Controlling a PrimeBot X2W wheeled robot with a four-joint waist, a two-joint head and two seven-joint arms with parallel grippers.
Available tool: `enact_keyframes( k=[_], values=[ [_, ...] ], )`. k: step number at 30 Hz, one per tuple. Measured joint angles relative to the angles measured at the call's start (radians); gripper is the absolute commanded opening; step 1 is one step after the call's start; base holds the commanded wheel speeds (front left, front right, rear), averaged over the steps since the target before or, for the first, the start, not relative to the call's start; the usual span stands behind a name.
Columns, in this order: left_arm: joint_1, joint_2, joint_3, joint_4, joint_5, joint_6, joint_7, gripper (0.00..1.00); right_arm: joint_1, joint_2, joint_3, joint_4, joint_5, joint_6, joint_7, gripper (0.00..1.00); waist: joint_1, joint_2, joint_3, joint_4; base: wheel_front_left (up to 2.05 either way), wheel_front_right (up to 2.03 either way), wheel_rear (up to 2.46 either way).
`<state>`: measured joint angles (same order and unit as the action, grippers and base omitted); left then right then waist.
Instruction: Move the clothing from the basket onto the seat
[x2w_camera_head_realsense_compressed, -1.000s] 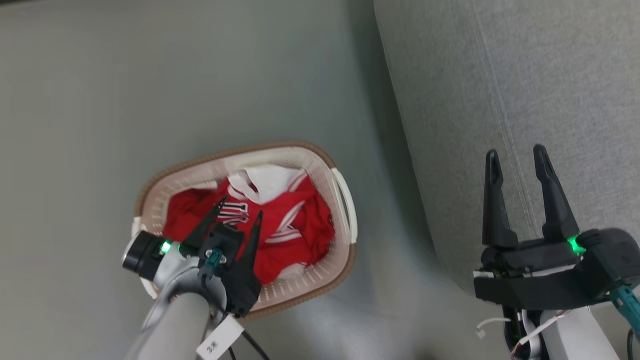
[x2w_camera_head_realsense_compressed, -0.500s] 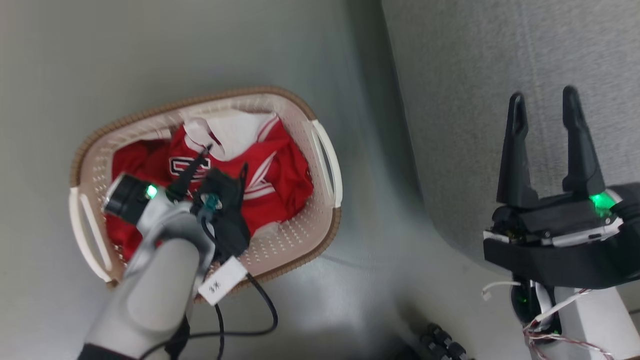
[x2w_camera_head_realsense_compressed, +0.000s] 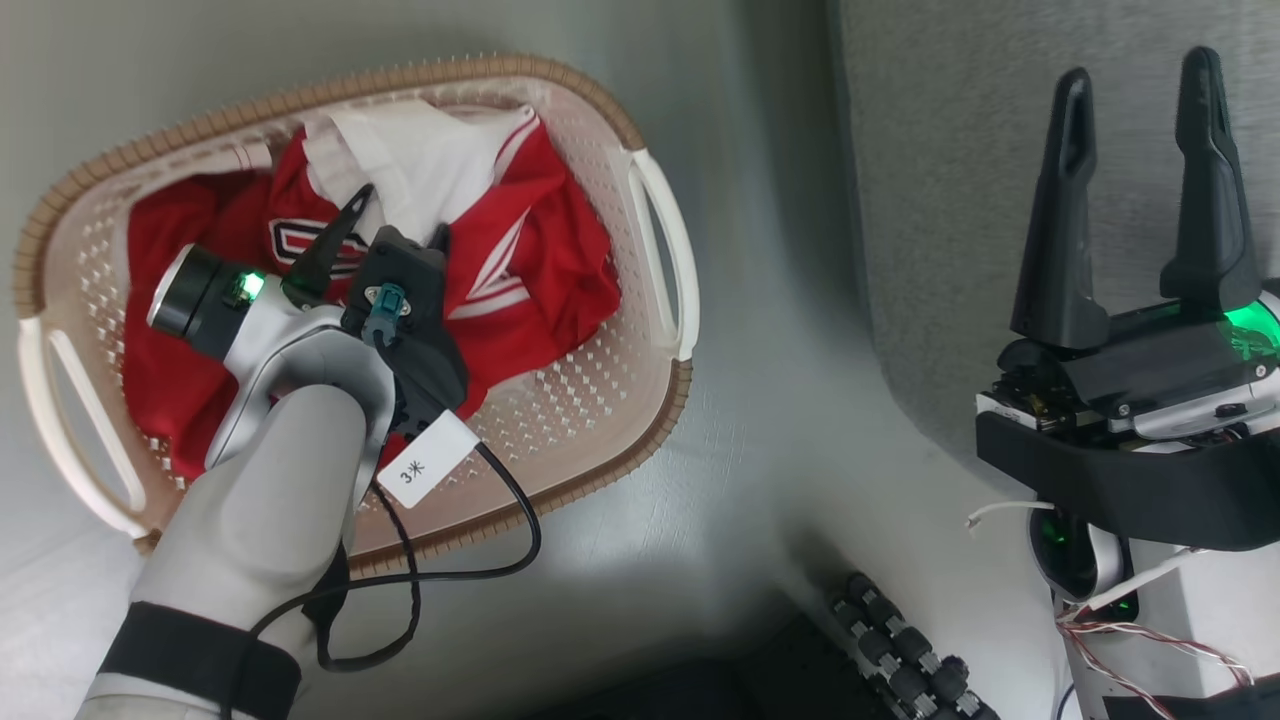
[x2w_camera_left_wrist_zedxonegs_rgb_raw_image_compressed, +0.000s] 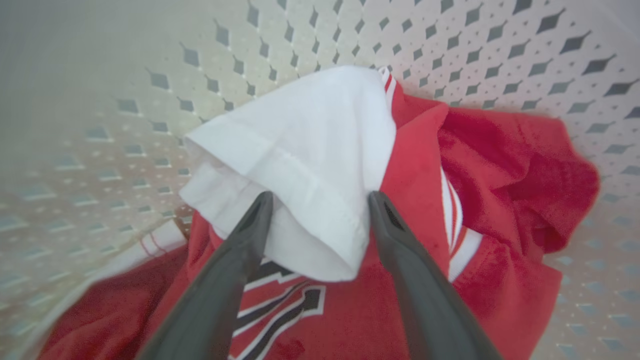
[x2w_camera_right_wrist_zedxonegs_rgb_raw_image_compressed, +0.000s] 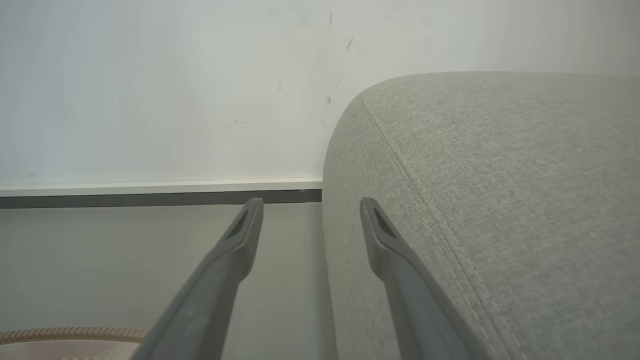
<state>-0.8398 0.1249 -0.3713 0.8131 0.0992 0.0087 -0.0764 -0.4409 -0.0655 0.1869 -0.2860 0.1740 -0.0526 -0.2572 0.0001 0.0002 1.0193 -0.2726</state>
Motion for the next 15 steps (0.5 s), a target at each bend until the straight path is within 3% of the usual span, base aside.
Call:
enact_keyframes(
  k=[7,8,9,10,12,13,15],
  values=[
    [-0.034,-0.005,0.004,0.052,0.000,0.012,-0.012,1.00,-0.022,0.002,0.009,-0.003,-0.010,0.003,0.000,1.00,-0.0001,0.0000,0.046,0.000,0.00,0.00,0.00],
    [-0.041,-0.008,0.005,0.057,0.000,0.017,-0.014,0.93,-0.022,0.002,0.009,-0.004,-0.012,0.003,-0.001,1.00,0.0000,0.0000,0.048,0.000,0.00,0.00,0.00],
    [-0.046,-0.009,0.006,0.062,0.000,0.018,-0.015,0.63,-0.022,0.002,0.009,-0.005,-0.018,0.003,-0.001,1.00,0.0000,0.0000,0.049,0.000,0.00,0.00,0.00],
    [-0.052,-0.011,0.006,0.070,0.000,0.018,-0.020,0.49,-0.022,0.002,0.009,-0.006,-0.021,0.005,-0.001,1.00,-0.0001,-0.0001,0.050,-0.001,0.00,0.00,0.00],
    [-0.059,-0.015,0.006,0.082,-0.001,0.018,-0.027,0.05,-0.022,0.002,0.008,-0.005,-0.026,0.006,-0.001,1.00,-0.0001,0.0000,0.050,-0.001,0.00,0.00,0.00],
    [-0.060,-0.019,0.004,0.087,-0.001,0.018,-0.039,0.00,-0.022,0.003,0.006,-0.002,-0.026,0.006,-0.001,1.00,0.0000,0.0000,0.049,-0.001,0.00,0.00,0.00],
    [-0.060,-0.030,0.001,0.094,-0.002,0.017,-0.057,0.00,-0.022,0.004,0.003,0.003,-0.027,0.006,-0.001,1.00,-0.0001,0.0000,0.044,0.001,0.00,0.00,0.00]
  ],
)
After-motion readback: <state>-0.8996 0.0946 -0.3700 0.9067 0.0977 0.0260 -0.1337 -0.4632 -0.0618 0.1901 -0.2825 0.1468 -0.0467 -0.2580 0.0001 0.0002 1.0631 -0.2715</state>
